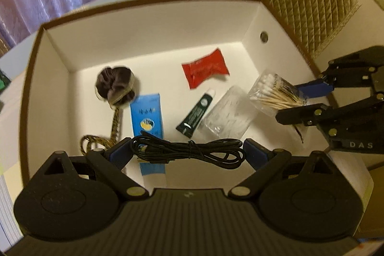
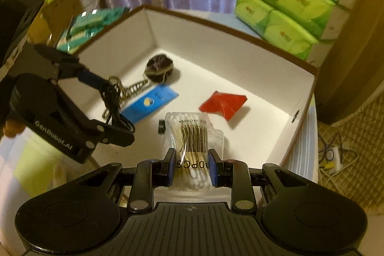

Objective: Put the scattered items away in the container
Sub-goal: 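Open both grippers to drop the cable and swab bag into the box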

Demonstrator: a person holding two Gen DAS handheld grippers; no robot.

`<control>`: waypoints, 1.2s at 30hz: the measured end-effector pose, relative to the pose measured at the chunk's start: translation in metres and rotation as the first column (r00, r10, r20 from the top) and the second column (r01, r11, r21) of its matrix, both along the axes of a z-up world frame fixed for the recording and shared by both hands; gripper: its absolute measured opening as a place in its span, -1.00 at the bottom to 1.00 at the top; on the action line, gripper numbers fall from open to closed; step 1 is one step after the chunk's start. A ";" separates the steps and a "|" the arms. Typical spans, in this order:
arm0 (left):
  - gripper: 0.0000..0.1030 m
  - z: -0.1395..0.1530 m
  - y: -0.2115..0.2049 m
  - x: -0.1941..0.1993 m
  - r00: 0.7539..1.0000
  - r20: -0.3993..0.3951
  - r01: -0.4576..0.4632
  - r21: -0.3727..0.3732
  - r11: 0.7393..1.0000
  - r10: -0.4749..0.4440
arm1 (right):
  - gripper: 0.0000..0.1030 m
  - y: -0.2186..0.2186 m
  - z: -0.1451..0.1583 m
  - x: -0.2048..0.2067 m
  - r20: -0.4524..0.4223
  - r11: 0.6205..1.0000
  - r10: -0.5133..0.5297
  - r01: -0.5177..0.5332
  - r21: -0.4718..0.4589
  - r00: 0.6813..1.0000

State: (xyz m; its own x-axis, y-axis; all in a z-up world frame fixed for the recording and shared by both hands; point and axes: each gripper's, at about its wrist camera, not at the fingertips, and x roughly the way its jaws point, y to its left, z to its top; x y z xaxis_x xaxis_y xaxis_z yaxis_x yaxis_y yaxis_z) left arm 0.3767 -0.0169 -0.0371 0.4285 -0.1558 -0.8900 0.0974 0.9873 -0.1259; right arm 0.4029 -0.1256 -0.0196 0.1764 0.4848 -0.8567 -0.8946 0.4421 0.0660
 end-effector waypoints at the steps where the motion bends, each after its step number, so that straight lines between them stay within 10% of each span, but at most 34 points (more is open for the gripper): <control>1: 0.86 -0.002 -0.001 0.000 1.000 -0.011 0.001 -0.002 1.000 -0.001 | -0.51 0.001 -0.002 -0.001 0.001 1.000 0.012 -0.012 -0.013 1.000; 23: 0.89 -0.029 -0.008 0.010 0.991 -0.127 0.031 -0.029 0.999 -0.034 | -0.49 0.016 -0.016 0.015 -0.075 0.983 0.084 -0.095 -0.157 0.994; 36: 0.91 -0.019 0.002 0.002 0.993 -0.115 -0.003 -0.021 1.000 0.001 | 0.54 0.013 -0.006 0.012 -0.086 0.991 0.077 -0.086 -0.102 0.993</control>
